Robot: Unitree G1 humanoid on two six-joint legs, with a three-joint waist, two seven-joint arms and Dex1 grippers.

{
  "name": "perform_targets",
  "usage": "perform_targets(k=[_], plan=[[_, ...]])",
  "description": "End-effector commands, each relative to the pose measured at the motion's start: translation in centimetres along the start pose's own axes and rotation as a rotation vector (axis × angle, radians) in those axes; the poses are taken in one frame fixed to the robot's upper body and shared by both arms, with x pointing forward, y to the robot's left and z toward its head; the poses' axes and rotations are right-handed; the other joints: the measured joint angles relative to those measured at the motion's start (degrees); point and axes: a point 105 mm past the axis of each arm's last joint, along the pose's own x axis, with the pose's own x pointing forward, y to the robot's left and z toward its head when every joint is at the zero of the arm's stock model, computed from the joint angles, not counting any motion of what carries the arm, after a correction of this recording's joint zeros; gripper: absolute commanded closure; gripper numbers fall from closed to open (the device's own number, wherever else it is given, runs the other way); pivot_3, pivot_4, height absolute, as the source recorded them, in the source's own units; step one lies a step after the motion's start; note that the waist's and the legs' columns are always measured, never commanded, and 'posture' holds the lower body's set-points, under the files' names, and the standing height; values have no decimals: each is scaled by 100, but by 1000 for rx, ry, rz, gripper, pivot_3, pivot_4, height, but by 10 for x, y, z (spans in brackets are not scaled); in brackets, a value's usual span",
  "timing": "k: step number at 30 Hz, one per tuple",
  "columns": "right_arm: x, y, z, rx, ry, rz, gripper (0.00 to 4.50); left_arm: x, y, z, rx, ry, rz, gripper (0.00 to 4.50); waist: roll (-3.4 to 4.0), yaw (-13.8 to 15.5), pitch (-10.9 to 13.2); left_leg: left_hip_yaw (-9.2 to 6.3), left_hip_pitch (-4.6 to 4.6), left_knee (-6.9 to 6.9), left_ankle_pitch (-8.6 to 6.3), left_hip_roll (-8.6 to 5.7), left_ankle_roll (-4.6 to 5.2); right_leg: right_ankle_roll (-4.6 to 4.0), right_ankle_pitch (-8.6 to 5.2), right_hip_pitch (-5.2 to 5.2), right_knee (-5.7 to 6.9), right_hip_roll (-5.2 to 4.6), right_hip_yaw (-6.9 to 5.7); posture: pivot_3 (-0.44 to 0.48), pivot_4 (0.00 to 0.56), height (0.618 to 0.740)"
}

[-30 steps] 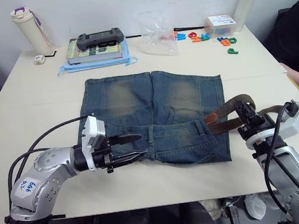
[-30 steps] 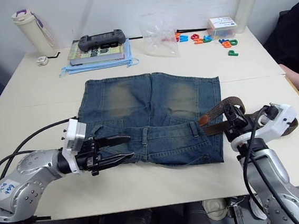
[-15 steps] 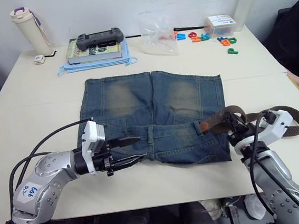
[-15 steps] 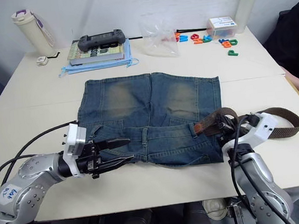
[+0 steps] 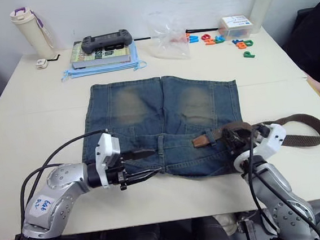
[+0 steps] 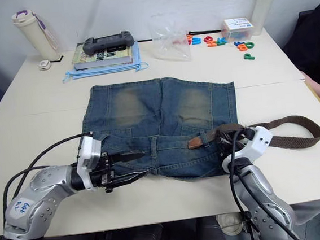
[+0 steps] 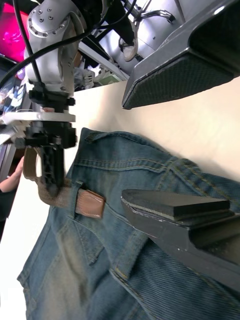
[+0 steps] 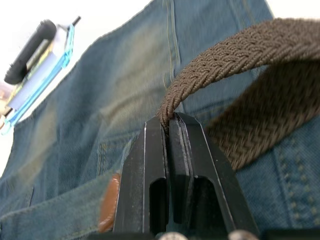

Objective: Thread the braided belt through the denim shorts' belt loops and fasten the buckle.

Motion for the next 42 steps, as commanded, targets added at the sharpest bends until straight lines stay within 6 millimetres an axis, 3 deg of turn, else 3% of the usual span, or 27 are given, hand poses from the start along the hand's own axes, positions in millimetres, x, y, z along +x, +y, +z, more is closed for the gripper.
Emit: perform_targets(k=[1,8,12,15,22,31,35,42], plan=[[2,5,-6,8,38,5,4500,11,2,5,36,-15,-2,1640,0,-3,0,0,-1,1,0,0,0,0,0,0,1,0,-1,0,150,659],[4,10,-18,87,95,33,4500,50,18,7,123,5,43,1640,-2,-16,-1,-1,1,3,1,-1,-2,1,1,2,3,0,-1,0,150,659],[3,8,-19,186,106,41,4500,81,31,10,268,37,82,1640,-4,-23,-2,0,1,0,2,0,-3,2,1,-1,4,2,-1,0,150,659],[3,10,-19,237,117,59,4500,92,42,13,360,57,134,1640,-5,-33,-3,2,2,2,3,0,-5,2,1,0,7,3,1,0,150,659],[5,14,-19,441,144,101,4500,90,55,7,458,74,136,1640,-5,-107,-3,0,2,-2,6,4,-10,1,1,-6,14,7,0,0,150,659],[10,13,-30,516,196,79,4500,75,64,6,509,56,87,1640,-12,-163,-7,0,8,1,7,8,-12,1,1,-5,21,10,0,0,150,659],[12,12,-32,528,200,66,4500,71,65,-3,625,100,38,1640,-25,-173,-15,1,11,0,7,10,-12,0,1,-4,23,13,2,0,150,659],[12,13,-35,511,196,58,4500,86,64,-7,684,92,30,1640,-32,-164,-19,0,11,1,6,9,-11,-1,2,-3,23,12,2,0,150,659]])
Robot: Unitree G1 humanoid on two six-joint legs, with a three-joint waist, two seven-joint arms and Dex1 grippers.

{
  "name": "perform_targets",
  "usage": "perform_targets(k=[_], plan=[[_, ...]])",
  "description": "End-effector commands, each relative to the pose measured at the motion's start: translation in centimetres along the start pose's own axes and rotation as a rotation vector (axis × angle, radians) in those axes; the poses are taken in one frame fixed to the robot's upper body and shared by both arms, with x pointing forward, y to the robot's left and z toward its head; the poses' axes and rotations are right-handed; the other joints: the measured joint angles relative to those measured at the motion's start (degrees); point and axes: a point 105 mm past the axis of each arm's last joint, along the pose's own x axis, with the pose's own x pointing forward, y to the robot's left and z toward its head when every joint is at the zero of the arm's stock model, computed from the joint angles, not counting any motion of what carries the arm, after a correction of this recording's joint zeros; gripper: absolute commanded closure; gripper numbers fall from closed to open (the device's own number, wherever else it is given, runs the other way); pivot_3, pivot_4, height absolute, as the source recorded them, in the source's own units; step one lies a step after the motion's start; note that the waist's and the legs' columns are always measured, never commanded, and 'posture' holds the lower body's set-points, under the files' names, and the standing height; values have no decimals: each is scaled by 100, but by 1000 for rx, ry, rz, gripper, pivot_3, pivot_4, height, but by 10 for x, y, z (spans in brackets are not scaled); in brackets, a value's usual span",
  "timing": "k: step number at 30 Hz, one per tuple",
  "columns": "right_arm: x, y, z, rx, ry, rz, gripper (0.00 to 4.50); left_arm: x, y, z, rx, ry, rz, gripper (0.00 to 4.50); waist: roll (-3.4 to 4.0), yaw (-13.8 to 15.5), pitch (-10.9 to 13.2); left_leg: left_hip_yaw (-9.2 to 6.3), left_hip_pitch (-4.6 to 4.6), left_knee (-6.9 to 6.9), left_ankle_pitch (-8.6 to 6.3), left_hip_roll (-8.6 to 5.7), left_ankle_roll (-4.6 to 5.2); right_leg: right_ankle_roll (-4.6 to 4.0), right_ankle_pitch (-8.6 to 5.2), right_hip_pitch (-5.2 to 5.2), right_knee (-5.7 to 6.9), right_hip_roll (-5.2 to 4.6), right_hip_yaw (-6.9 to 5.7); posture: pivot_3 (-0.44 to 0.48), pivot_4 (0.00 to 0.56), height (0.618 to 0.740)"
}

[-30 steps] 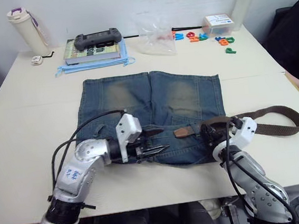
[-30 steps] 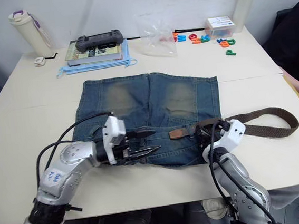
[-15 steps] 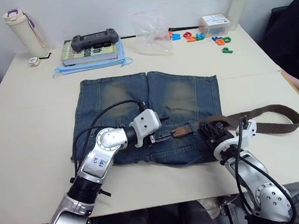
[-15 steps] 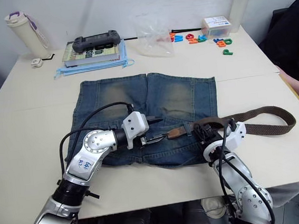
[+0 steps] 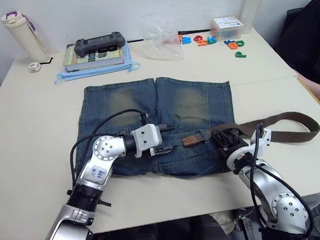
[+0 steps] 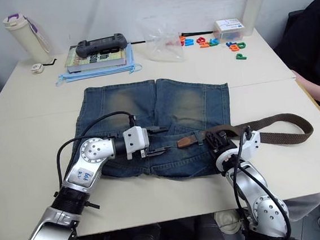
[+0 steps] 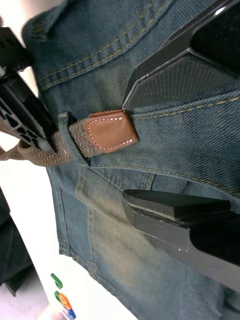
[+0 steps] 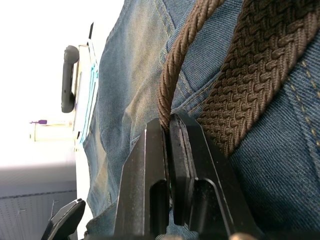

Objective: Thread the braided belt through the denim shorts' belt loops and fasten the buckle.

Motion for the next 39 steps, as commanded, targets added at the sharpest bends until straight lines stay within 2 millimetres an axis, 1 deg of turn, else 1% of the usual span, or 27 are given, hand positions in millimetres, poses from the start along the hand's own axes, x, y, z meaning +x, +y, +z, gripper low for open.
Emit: perform_targets(k=[1,7,10,15,18,23,27,30,33,39], plan=[[3,-8,-18,19,57,-28,4500,11,4,8,51,-24,24,1640,-3,3,-2,0,0,0,0,0,0,0,0,0,0,0,0,0,150,659],[2,-5,-20,11,51,-24,4500,26,0,4,82,-13,23,1640,-7,4,-4,0,7,-2,-1,0,1,0,0,5,0,0,0,0,150,659],[1,-5,-20,10,47,-24,4500,26,-5,2,88,-10,-5,1640,-8,5,-5,0,9,-2,-1,0,1,0,0,6,0,0,0,0,150,659],[0,-6,-19,5,40,-29,4500,23,-8,5,80,-28,-32,1640,-9,5,-5,0,10,-3,-1,0,1,0,0,7,0,1,0,0,150,659],[1,-6,-20,4,38,-29,4500,26,-12,0,97,2,-44,1640,-9,4,-6,0,10,-3,-1,0,1,0,0,7,0,0,0,0,150,659],[1,-6,-20,-2,34,-30,4500,30,-13,-9,147,80,-49,1640,-10,9,-6,0,17,-5,-3,0,6,0,0,13,-1,0,0,0,150,659],[1,-6,-19,-12,30,-30,4500,31,-9,-17,176,152,-43,1640,-10,18,-6,0,36,-15,-11,-1,20,0,0,31,-6,0,1,0,150,659],[1,-6,-20,-19,31,-28,4500,33,-3,-22,198,198,-9,1640,-11,17,-7,0,45,-24,-14,0,26,0,0,34,-8,0,1,0,150,659],[1,-6,-21,-23,31,-27,4500,33,0,-23,212,216,14,1640,-12,18,-8,0,50,-27,-13,0,24,0,0,36,-8,0,1,0,150,659],[1,-7,-21,-32,31,-29,4500,31,4,-20,214,199,52,1640,-12,17,-8,0,52,-29,-13,0,23,0,0,36,-7,0,1,0,150,659]])
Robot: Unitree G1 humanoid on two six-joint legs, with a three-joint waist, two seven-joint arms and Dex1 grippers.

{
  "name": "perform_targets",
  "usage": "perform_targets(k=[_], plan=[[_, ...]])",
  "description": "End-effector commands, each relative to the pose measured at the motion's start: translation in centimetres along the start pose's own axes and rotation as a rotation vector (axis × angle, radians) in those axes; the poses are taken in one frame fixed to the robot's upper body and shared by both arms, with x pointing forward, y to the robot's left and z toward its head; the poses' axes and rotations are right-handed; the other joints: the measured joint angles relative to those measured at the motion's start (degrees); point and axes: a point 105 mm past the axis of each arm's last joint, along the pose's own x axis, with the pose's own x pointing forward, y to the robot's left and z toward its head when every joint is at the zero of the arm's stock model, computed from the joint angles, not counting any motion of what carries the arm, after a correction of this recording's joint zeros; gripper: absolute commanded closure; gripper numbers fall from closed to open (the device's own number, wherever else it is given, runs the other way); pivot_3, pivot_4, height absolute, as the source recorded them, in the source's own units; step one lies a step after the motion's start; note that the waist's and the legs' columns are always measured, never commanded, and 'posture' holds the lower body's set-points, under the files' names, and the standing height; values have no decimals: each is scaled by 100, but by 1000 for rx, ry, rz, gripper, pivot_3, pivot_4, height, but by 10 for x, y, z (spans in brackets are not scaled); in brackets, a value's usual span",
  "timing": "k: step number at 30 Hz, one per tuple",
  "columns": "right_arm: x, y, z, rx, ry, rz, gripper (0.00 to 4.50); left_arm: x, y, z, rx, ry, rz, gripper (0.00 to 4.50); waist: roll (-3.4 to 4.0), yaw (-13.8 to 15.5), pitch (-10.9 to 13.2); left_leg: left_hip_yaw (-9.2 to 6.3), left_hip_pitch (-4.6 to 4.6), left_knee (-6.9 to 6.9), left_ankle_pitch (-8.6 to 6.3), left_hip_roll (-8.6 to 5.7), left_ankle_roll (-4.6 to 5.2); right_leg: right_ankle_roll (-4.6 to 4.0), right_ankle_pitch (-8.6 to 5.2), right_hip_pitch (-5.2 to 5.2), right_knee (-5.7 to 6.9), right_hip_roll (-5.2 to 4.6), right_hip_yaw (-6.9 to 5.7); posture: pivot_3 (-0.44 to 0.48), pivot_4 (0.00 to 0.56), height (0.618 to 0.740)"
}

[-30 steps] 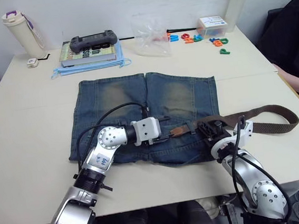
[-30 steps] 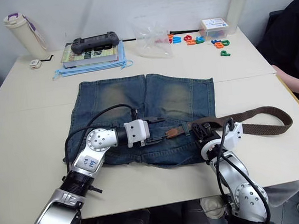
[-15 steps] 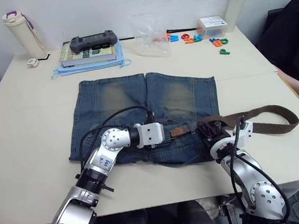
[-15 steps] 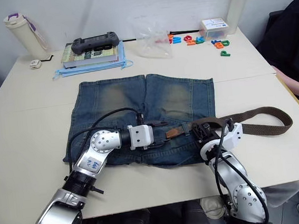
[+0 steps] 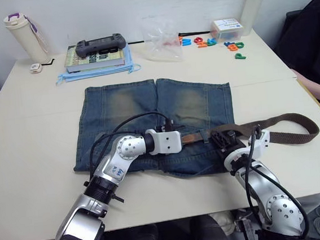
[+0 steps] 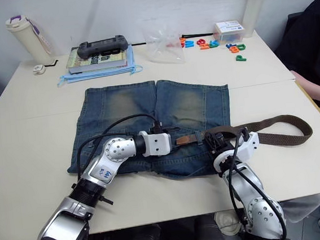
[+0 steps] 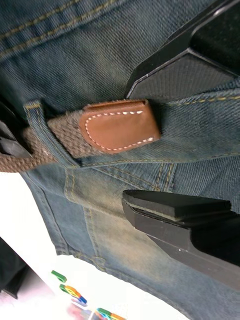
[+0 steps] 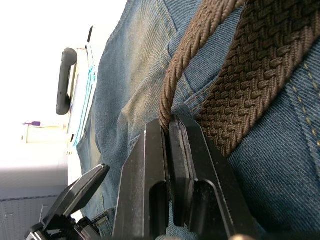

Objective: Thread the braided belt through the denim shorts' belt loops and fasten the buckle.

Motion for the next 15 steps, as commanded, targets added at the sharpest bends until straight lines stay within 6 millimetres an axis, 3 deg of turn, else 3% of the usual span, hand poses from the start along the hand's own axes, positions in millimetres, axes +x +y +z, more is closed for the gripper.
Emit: perform_targets(k=[1,4,9,15], plan=[[0,-4,-17,13,58,-14,4500,-3,1,-8,0,34,18,1640,0,-1,0,0,0,0,0,0,0,0,0,0,0,0,0,0,150,659],[1,-4,-18,10,61,-14,4500,-4,0,-5,13,16,16,2403,0,-3,0,0,0,-1,0,0,-1,0,0,0,0,0,0,0,150,659],[1,-5,-19,-3,66,-15,4500,-4,-1,0,37,-11,14,4470,-1,-3,-1,0,1,-3,1,1,-1,0,0,-1,0,0,0,0,150,659],[0,-7,-21,-31,81,-29,4500,-8,0,-1,59,-9,32,4470,-1,-8,-1,0,1,-6,1,1,-2,0,0,-1,0,0,0,0,150,659]])
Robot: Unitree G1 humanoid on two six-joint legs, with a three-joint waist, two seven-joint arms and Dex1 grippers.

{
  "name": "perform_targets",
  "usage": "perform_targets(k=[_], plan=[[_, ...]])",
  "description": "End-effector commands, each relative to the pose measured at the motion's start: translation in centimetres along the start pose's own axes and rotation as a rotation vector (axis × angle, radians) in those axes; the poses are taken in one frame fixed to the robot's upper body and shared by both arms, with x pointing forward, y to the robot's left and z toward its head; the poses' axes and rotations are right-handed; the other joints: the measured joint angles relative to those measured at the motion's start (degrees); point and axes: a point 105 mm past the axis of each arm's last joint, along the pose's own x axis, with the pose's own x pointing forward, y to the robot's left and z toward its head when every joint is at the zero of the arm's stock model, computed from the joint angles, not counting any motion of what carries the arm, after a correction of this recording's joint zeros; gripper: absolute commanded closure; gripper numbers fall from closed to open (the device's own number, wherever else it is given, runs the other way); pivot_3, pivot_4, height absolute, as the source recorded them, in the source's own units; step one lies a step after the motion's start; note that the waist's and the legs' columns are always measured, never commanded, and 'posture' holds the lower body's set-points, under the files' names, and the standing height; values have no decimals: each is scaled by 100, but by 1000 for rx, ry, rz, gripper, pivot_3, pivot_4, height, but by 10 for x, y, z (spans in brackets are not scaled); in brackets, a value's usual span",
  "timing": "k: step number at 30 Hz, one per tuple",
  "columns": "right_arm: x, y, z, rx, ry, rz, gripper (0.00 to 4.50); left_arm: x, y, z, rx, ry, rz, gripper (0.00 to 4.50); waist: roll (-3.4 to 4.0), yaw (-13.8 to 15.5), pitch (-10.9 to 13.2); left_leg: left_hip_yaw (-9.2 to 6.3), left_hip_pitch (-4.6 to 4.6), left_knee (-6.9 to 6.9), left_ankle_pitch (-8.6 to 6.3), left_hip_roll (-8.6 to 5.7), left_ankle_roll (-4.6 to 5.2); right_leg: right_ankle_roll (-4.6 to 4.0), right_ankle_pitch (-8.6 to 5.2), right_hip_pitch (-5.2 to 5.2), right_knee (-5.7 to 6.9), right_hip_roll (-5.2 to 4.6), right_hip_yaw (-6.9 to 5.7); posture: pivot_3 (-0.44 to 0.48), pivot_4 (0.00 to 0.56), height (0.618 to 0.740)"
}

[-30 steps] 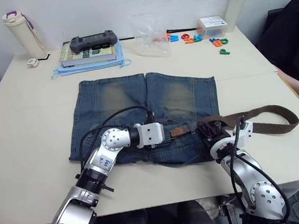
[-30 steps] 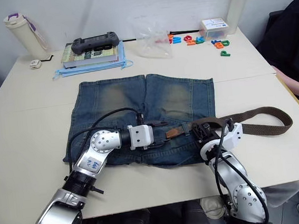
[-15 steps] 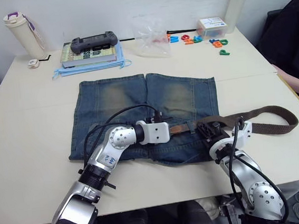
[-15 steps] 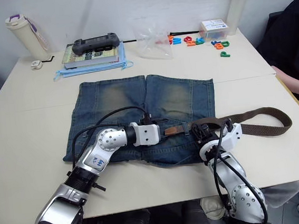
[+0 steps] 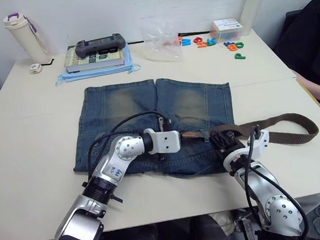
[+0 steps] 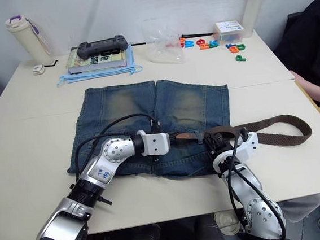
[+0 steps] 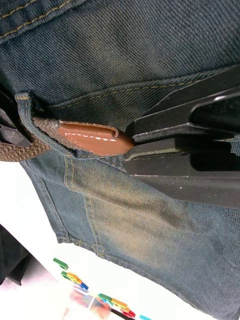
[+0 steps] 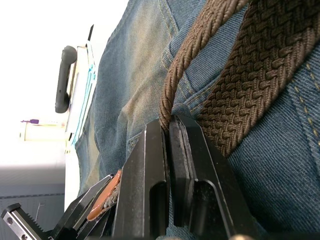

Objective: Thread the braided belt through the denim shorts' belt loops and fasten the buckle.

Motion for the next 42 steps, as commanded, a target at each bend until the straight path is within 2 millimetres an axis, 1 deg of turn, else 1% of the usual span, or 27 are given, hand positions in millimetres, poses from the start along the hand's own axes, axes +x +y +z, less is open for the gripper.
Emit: perform_targets(k=[1,3,6,8,9,10,11,12,15,16,18,20,21,23,24,25,26,27,29,31,32,33,34,36,40,41,42], plan=[[0,-6,-19,-13,81,-32,4500,-5,-2,-2,27,9,3,4470,0,-1,0,1,0,0,0,0,0,0,0,-1,0,0,0,0,150,659],[-1,-5,-17,-24,75,-37,4500,-7,-1,-3,45,15,7,4470,0,-6,0,0,0,-2,1,1,-1,0,0,-1,0,2,1,0,150,659],[-7,-1,-5,-27,27,-45,4500,-8,-3,-3,48,21,8,4470,1,10,1,0,0,-6,2,4,-3,-2,-1,-4,0,4,0,0,150,659],[-13,2,4,-45,2,-50,3750,-7,-5,-3,44,22,6,4500,1,16,1,0,-1,-8,5,4,-10,-4,-2,-5,0,3,0,0,150,659],[-15,3,6,-51,-4,-50,3486,-7,-6,-3,42,22,5,4500,3,16,2,0,-3,-8,6,3,-11,-4,-2,-5,-1,2,1,0,150,659],[-18,4,9,-54,-8,-52,2863,-7,-7,-3,37,22,6,4500,3,15,2,1,-4,-8,6,0,-11,-4,-2,-5,-2,0,3,0,150,659],[-21,5,12,-63,-14,-58,2567,-6,-8,-3,33,21,4,4500,3,15,2,2,-4,-7,6,0,-11,-4,-2,-5,-4,0,3,0,150,659],[-23,5,15,-69,-18,-64,2148,-6,-8,-2,31,20,4,4500,5,19,3,2,-5,-7,6,0,-10,-4,-2,-5,-5,0,3,0,150,659],[-34,9,24,-112,-21,-61,805,-5,-10,-2,23,17,-1,4500,6,27,4,1,-8,-7,5,-2,-9,-3,-3,-4,-8,-3,1,0,150,659],[-40,13,27,-149,-16,-49,216,-5,-11,-1,19,16,-2,4500,6,25,4,1,-8,-7,5,-1,-8,-3,-3,-4,-9,-2,1,0,150,659],[-50,20,29,-248,15,-28,216,-4,-12,0,15,13,-3,4500,13,29,9,1,-12,-7,1,-1,-2,-3,-3,-5,-11,-3,1,0,150,659],[-62,29,28,-459,58,17,216,-4,-13,1,5,9,-6,4500,14,30,9,1,-14,-7,-1,0,3,-2,-3,-5,-15,-3,0,0,150,659],[-66,31,27,-526,74,34,216,-3,-13,1,2,7,-7,4500,25,39,14,2,-14,-6,-2,0,4,-2,-3,-4,-17,-3,0,0,150,659],[-76,48,20,-702,108,145,216,-3,-15,2,-2,3,-13,4500,20,38,15,1,-16,-9,-4,0,10,0,-2,-2,-26,-3,-4,0,150,659],[-80,53,15,-769,129,185,216,-2,-15,3,-2,1,-15,4500,24,43,16,-2,-15,-9,-4,6,9,1,-2,2,-32,0,-8,0,150,659],[-84,55,10,-828,147,213,725,-2,-16,3,-4,-1,-17,4500,24,45,16,-2,-15,-13,-4,5,9,3,-1,4,-38,-1,-9,0,150,659],[-85,55,8,-859,156,225,948,-2,-16,4,-6,-3,-18,4500,16,63,17,-3,-10,-16,-4,5,9,4,0,8,-41,0,-10,0,150,659],[-87,54,7,-873,159,232,1600,-1,-17,5,-6,-4,-19,4500,15,80,18,-8,-8,-16,-4,8,9,7,2,17,-53,2,-18,0,150,659],[-89,55,-1,-902,180,262,2413,-1,-17,5,-8,-6,-20,4500,15,115,18,-8,-9,-17,-3,7,9,11,4,18,-60,1,-17,0,150,659],[-86,47,-14,-993,233,247,3434,-1,-17,6,-11,-8,-19,4500,15,129,18,-5,-9,-16,6,7,-7,12,5,19,-68,1,-13,0,150,659],[-83,43,-16,-1022,245,228,3585,-1,-17,6,-12,-9,-19,4500,15,133,18,-4,-9,-16,6,7,-9,12,5,19,-69,1,-11,0,150,659],[-79,35,-16,-1053,248,188,4202,-1,-17,6,-13,-10,-19,4500,15,146,18,-3,-9,-16,7,6,-10,12,5,19,-71,1,-9,0,150,659],[-76,28,-16,-1072,247,157,4484,-1,-17,6,-14,-11,-18,4500,15,157,18,-2,-10,-16,7,6,-10,13,5,19,-74,0,-10,0,150,659],[-74,20,-14,-1090,239,116,4484,-1,-16,6,-15,-11,-17,4500,13,173,19,-2,-11,-16,7,6,-10,12,5,19,-76,0,-11,0,150,659],[-80,18,-11,-1100,218,109,4484,0,-16,6,-17,-11,-15,4500,12,180,20,-2,-15,-17,6,5,-10,13,5,18,-83,0,-10,0,150,659],[-81,18,-11,-1120,223,116,4179,0,-16,6,-17,-11,-15,4500,12,179,20,-2,-15,-17,6,5,-10,13,5,18,-83,0,-10,0,150,659],[-83,17,-12,-1140,235,120,3992,0,-16,6,-18,-12,-16,4500,11,178,21,-2,-15,-17,6,4,-10,13,5,18,-83,0,-10,0,150,659]])
